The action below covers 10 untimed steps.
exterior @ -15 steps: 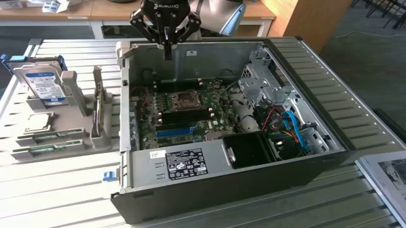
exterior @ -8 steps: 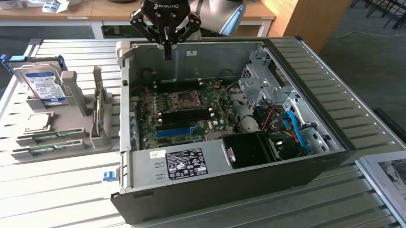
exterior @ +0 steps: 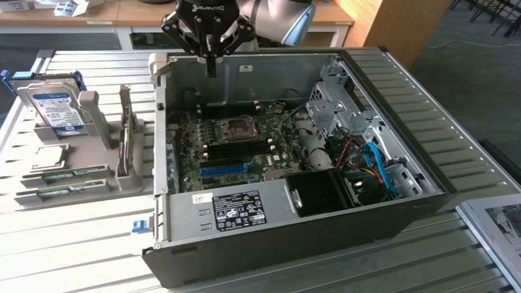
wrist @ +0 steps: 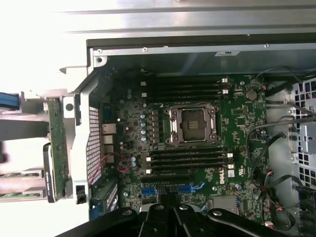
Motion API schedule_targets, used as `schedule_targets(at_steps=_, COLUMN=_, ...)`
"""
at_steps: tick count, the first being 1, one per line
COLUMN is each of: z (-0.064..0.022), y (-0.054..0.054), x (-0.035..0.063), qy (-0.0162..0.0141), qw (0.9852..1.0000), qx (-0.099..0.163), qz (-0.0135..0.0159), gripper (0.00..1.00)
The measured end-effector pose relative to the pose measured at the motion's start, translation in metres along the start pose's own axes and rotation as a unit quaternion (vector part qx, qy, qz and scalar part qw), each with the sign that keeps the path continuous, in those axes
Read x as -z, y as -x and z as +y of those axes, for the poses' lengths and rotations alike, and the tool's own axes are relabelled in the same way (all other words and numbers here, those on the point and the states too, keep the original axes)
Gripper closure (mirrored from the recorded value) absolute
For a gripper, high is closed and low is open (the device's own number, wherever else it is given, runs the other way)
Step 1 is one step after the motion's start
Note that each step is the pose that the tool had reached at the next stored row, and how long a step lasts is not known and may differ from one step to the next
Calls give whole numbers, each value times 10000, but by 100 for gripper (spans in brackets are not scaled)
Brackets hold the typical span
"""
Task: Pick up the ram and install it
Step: 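Reach for the ram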
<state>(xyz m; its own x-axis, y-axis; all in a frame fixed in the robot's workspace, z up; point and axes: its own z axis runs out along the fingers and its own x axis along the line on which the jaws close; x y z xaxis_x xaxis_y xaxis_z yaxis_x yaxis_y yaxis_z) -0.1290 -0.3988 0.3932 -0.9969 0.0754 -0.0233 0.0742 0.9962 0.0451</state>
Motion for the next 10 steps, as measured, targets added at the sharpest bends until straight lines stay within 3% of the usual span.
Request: schedule_targets(at_steps=10, z=-20, y=-268, x=3, qy=0, qw=10000, qx=1, qz=0, gripper=90)
